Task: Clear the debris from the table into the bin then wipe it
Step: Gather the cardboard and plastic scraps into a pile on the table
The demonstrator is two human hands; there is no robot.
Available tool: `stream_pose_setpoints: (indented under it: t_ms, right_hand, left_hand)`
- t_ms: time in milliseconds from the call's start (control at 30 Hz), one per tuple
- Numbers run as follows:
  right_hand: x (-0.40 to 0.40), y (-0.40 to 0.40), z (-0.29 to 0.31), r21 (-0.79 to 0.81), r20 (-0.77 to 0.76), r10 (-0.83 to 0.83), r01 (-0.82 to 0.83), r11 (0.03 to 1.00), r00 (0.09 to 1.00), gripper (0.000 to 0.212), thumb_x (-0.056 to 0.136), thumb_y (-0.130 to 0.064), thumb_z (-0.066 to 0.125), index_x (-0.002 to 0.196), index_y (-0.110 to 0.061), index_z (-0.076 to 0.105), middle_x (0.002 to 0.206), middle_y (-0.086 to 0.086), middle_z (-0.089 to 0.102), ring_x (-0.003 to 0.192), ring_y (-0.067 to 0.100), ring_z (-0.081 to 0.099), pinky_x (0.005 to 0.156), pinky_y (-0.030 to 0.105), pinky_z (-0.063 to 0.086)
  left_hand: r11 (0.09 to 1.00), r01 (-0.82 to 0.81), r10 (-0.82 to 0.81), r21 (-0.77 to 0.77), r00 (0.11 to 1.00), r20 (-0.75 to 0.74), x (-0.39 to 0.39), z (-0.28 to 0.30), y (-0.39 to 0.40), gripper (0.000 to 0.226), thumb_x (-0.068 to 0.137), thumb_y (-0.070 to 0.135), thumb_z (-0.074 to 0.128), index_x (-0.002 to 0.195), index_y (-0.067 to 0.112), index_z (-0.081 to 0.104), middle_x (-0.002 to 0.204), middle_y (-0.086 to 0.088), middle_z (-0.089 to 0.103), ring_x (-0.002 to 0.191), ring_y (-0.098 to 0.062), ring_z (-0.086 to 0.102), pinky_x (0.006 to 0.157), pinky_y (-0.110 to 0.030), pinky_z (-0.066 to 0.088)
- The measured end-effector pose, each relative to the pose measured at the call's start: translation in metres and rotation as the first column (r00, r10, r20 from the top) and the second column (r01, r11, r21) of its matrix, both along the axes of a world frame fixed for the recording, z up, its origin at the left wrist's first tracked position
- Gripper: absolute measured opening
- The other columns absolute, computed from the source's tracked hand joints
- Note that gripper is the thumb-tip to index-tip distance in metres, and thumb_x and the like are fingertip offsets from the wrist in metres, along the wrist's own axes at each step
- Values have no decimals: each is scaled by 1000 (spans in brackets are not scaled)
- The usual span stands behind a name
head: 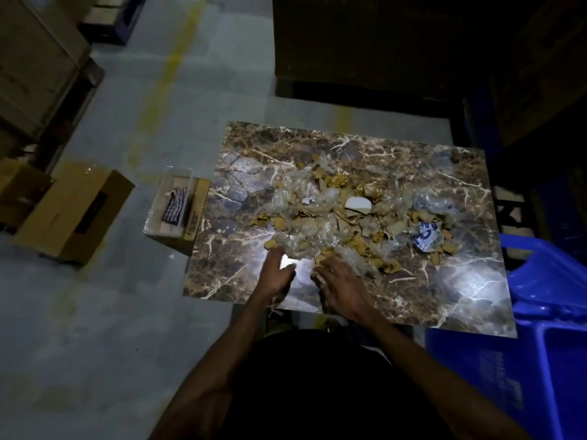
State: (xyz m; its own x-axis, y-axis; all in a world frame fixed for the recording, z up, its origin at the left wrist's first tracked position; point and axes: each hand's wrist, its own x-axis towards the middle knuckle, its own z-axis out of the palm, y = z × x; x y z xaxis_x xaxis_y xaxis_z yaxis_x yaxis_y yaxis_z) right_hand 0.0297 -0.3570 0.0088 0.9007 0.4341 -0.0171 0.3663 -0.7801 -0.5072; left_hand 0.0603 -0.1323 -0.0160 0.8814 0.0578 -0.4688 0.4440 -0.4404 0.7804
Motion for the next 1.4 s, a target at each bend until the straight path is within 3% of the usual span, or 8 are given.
stream_pose_setpoints:
  t_ms: [167, 333, 467, 767, 900, 1067, 1233, 1400]
  right_hand:
    - [11, 30, -8, -192, -355, 161, -240, 952, 921, 29, 84, -25, 57, 111, -18, 63, 108, 6, 56, 96, 33, 60, 72, 43, 49]
    - [21, 34, -17, -223, -308, -38, -33, 974, 951, 56, 85, -36, 64, 134, -10, 58, 134, 14, 57, 119, 34, 56, 91, 42, 50]
    - [23, 31, -11, -132, -338, -135, 95, 987, 931, 63, 90, -38, 59, 147, -12, 53, 153, 11, 49, 134, 30, 50, 104, 40, 47]
    - [-8, 14, -11, -106, -367, -268, 246, 963, 891, 23, 95, -41, 57, 103, -21, 64, 107, 0, 57, 98, 23, 60, 82, 42, 52]
    - [-15, 2, -5, -174, -377, -293, 243, 954, 879, 40, 90, -40, 55, 119, -13, 64, 125, 9, 57, 111, 31, 59, 86, 40, 52]
    - [6, 2, -5, -221, -395, -266, 190, 957, 880, 77, 89, -46, 60, 154, -10, 41, 154, 14, 42, 136, 34, 44, 107, 41, 42]
    - [4, -13, 7, -9, -310, -251, 261, 965, 917, 30, 95, -32, 57, 121, -18, 64, 119, 5, 65, 102, 22, 63, 82, 37, 54]
    - [-5, -61, -6, -338, -294, -251, 145, 930, 922, 40, 91, -49, 42, 106, -16, 58, 114, 8, 59, 100, 32, 62, 74, 41, 53]
  left_hand:
    - [966, 250, -250, -65, 968, 7, 17, 5, -5, 69, 90, 20, 62, 156, 27, 41, 153, 4, 44, 136, -13, 44, 108, -31, 38]
    - [977, -79, 82, -199, 997, 7, 25, 9, 16, 41, 95, 8, 62, 133, 23, 62, 135, -3, 63, 117, -23, 64, 92, -36, 53]
    - [983, -68, 45, 168, 989, 140, 33, -2, 49, 37, 97, 15, 63, 133, 11, 61, 123, -16, 62, 116, -33, 56, 98, -41, 46]
    - [991, 130, -130, 30, 991, -27, 38, 2, 14, 66, 95, 13, 64, 155, 12, 37, 144, -9, 43, 120, -29, 55, 94, -30, 44]
    - [988, -76, 63, -134, 993, -102, 43, 3, -1, 42, 84, 7, 62, 116, 34, 57, 110, -5, 64, 91, -29, 62, 74, -36, 49]
    - [936, -348, 342, -58, 935, -90, 27, -2, -6, 37, 82, -1, 66, 101, 28, 53, 116, -8, 61, 97, -25, 64, 89, -40, 54]
    - [914, -398, 385, -78, 912, -139, 4, 2, -19, 35, 84, -1, 65, 115, 13, 57, 118, -5, 63, 103, -20, 62, 86, -27, 45]
    - [976, -214, 194, -53, 948, -254, 4, 15, -50, 12, 87, 10, 66, 80, 20, 65, 78, 2, 66, 74, -19, 62, 66, -32, 42]
